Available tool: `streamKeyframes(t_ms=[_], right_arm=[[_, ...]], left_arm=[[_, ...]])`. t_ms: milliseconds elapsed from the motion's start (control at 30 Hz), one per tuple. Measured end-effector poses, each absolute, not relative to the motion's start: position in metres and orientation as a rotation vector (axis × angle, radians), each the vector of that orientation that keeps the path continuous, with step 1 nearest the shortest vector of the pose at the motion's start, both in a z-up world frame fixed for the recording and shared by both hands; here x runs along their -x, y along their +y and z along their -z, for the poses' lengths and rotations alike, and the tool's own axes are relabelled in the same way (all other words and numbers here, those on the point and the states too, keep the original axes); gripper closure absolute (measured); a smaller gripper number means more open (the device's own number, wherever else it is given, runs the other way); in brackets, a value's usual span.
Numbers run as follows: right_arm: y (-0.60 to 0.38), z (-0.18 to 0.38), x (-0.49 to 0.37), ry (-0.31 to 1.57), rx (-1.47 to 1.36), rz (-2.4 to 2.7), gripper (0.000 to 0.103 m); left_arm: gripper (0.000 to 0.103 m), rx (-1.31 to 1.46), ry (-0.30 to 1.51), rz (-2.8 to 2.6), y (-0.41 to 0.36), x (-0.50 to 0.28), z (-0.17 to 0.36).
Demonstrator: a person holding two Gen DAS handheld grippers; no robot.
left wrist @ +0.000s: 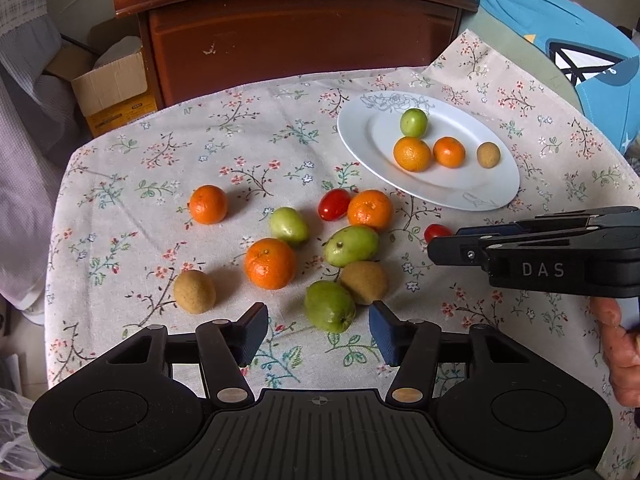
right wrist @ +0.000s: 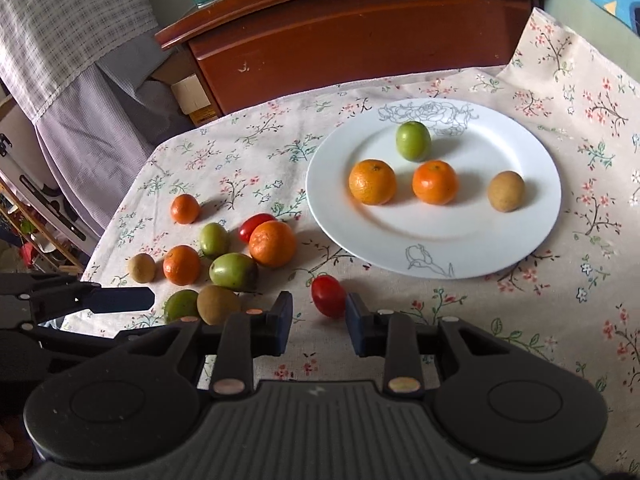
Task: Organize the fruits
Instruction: 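Move left tool toward a green fruit while right tool approaches a red tomato, then close left tool on the green fruit while right tool grasps the red tomato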
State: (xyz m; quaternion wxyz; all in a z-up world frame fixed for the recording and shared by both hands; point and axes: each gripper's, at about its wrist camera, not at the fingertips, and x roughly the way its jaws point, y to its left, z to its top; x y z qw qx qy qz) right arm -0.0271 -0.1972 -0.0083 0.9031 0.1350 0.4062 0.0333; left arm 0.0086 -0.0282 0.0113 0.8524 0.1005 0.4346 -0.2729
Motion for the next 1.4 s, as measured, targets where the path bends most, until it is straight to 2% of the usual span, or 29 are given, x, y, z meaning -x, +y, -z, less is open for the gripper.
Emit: streamKeyframes(t_ms=[67, 133, 200, 467, 1400], right_arm=[[-0.196, 0.009, 0.025, 0.838, -0.263, -0.064, 0.072], [-0.194, 0.011, 0.024, 0.841, -0.251, -0.063, 0.072], [-0.192, 0.012, 0.024, 0.841, -0.231, -0.058, 0.073], [-0.188, 0.011, 0.024, 0.844, -0.187, -0.039, 0.083], [-0.21, -0.032, 0.029, 0.714, -0.318, -0.055, 0.084]], left_arm=[[0.049, -0.211, 0.912, 0.575, -0.03, -0.009, -0.009], [0.059, -0.225, 0.906, 0.571, -0.032, -0.009, -0.008], [0.064, -0.225, 0.914, 0.577, -0.033, -0.01, -0.005], [0.076, -0.268, 0.885, 0.605, -0.04, -0.006, -0.003], [0.077, -0.123, 0.763, 0.626, -0.036, -0.006, -0.051]])
